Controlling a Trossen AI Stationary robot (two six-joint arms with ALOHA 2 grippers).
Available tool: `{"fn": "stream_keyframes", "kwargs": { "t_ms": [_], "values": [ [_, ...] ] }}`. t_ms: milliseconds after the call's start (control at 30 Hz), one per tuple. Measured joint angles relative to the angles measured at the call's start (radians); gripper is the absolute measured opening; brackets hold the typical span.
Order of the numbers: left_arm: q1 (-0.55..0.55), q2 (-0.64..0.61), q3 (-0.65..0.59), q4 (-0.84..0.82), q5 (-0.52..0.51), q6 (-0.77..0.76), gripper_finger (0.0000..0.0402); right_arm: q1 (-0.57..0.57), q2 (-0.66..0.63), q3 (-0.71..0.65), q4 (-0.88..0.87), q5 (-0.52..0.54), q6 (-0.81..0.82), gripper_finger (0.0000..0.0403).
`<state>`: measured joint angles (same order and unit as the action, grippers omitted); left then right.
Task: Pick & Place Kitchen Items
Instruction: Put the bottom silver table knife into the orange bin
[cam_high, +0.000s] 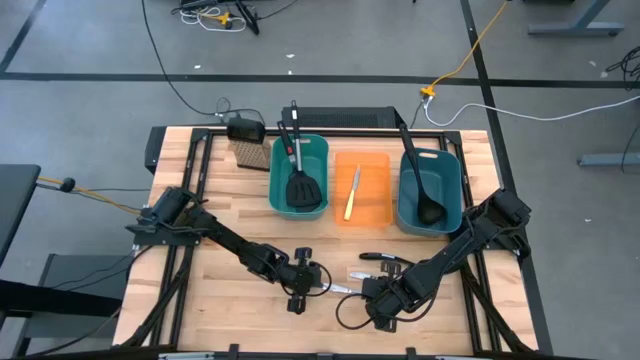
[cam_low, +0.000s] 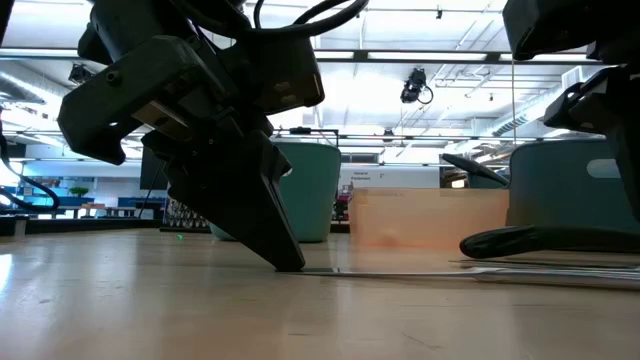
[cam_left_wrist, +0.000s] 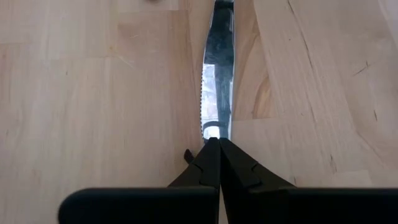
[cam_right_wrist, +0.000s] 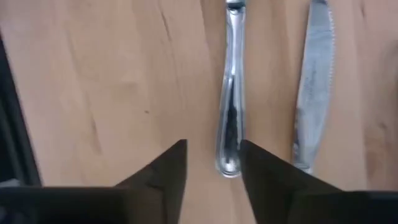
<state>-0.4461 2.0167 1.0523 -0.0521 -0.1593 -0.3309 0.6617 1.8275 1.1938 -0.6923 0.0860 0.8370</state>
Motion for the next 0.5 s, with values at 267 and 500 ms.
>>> {"fn": "stream_keyframes", "kwargs": {
  "t_ms": [267, 500],
  "values": [
    [0.0, 0.0, 0.0, 0.003, 0.003, 0.001, 0.0001, 0.005, 0.06, -0.039, 0.092, 0.022, 0.058, 0.0214],
    [0.0, 0.003, 0.0, 0.013, 0.009, 0.001, 0.0001, 0.008, 0.059, -0.041, 0.041, 0.09, 0.054, 0.0214]
  ]
}}
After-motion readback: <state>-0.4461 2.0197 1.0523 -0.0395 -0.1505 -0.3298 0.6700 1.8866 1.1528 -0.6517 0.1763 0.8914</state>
